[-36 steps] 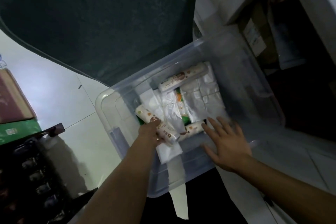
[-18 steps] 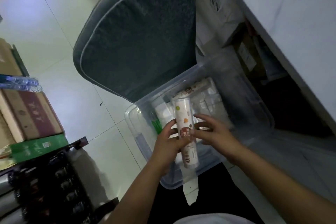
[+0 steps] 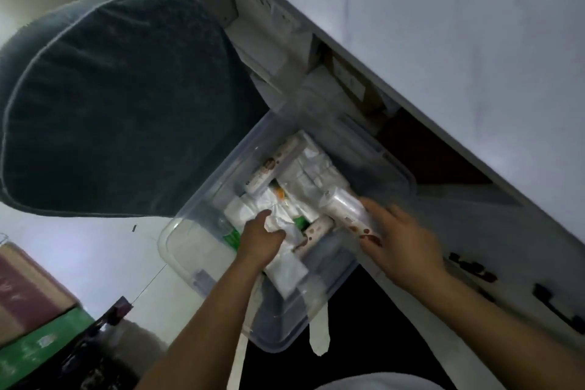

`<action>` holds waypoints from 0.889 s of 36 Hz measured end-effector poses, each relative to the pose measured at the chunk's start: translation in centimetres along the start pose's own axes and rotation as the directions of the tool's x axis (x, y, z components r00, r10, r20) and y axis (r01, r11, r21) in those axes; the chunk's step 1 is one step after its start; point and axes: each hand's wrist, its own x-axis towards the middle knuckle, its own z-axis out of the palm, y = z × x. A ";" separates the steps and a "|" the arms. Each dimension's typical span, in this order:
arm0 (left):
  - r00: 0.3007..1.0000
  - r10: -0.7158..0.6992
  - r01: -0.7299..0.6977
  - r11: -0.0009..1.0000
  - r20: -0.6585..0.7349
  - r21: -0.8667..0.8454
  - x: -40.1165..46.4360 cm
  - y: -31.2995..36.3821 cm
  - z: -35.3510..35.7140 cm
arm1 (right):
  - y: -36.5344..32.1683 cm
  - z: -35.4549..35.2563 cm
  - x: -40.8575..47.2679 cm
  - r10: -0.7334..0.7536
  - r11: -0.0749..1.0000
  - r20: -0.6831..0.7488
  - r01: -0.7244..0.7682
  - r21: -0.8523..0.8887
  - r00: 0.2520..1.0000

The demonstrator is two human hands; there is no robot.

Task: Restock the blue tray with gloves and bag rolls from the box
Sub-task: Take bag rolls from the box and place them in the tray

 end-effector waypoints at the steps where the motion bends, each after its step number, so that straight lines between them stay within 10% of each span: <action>1: 1.000 0.025 -0.023 0.993 -0.017 0.119 1.4 0.0 0.1 | 0.5 0.2 -0.2 -0.006 1.000 -0.016 0.006 -0.004 1.000; 8: 0.989 0.133 -0.054 0.749 -0.070 0.660 9.5 1.1 0.9 | 4.1 3.6 -0.3 -0.190 0.974 -0.171 0.164 -0.154 0.967; 19: 0.937 0.205 0.051 0.723 -0.284 0.689 16.0 1.5 3.3 | 6.3 5.2 -0.1 -0.294 0.943 -0.147 0.260 -0.209 0.945; 32: 0.975 0.144 -0.014 0.797 -0.168 0.604 16.1 3.8 3.8 | 5.2 3.9 0.3 -0.239 0.961 -0.091 0.222 -0.164 0.967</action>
